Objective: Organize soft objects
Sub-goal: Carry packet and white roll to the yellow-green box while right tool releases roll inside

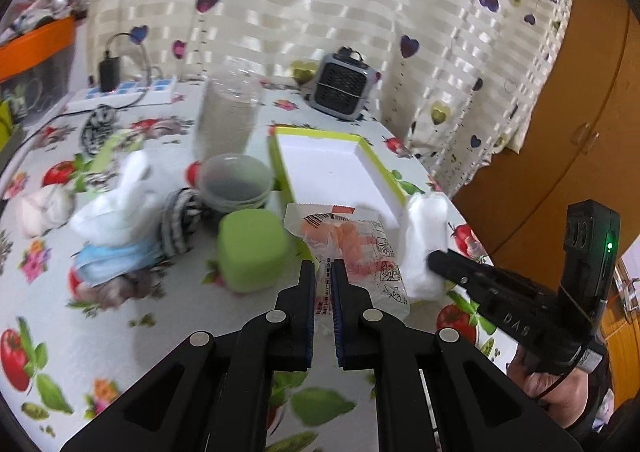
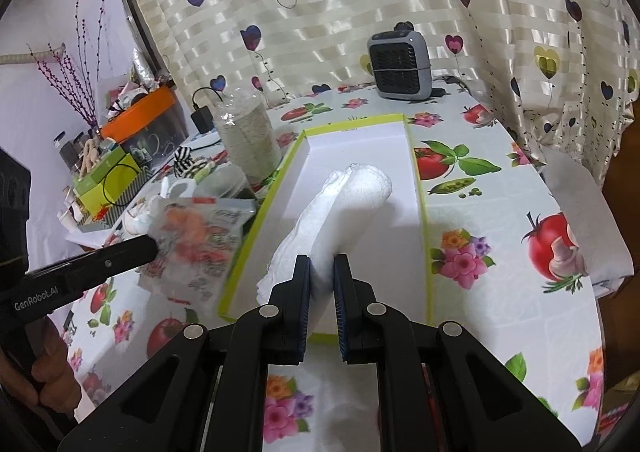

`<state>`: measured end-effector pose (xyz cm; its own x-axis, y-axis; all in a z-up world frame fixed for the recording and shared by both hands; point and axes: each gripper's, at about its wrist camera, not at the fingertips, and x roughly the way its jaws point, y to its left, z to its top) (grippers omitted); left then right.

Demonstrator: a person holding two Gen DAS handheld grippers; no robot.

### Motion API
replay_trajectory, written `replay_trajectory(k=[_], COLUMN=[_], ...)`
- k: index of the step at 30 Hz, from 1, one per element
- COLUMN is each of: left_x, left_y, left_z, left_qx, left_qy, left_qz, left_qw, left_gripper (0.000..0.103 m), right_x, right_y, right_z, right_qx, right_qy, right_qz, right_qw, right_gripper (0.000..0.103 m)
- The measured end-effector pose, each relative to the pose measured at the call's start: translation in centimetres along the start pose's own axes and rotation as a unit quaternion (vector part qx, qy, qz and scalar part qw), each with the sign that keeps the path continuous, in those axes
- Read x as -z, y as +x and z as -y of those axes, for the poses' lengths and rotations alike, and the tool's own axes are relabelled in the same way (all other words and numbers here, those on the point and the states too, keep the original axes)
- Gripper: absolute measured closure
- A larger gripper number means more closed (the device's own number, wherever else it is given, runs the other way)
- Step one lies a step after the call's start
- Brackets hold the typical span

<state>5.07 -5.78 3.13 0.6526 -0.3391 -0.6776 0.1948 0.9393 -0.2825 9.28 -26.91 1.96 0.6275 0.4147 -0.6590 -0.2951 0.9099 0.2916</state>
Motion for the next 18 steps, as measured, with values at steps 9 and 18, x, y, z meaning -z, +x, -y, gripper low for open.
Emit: replay_trajectory(k=[9, 18], left_x=[-1.5, -1.8], left_y=[6.0, 8.9], left_z=[2.3, 2.9], left_qx=[0.007, 0.005], left_qy=[0.024, 0.033], left_qz=[-0.040, -0.060], left_qw=[0.9989, 0.9976], left_gripper=[0.095, 0.092], right_x=[-0.9, -0.8], right_y=[2.9, 2.1], right_z=[2.2, 2.5], right_qx=[0.017, 0.054], right_qy=[-0.009, -0.030], right_qz=[-0.050, -0.046], right_qw=[0.999, 0.997], right_gripper=[0.088, 0.061])
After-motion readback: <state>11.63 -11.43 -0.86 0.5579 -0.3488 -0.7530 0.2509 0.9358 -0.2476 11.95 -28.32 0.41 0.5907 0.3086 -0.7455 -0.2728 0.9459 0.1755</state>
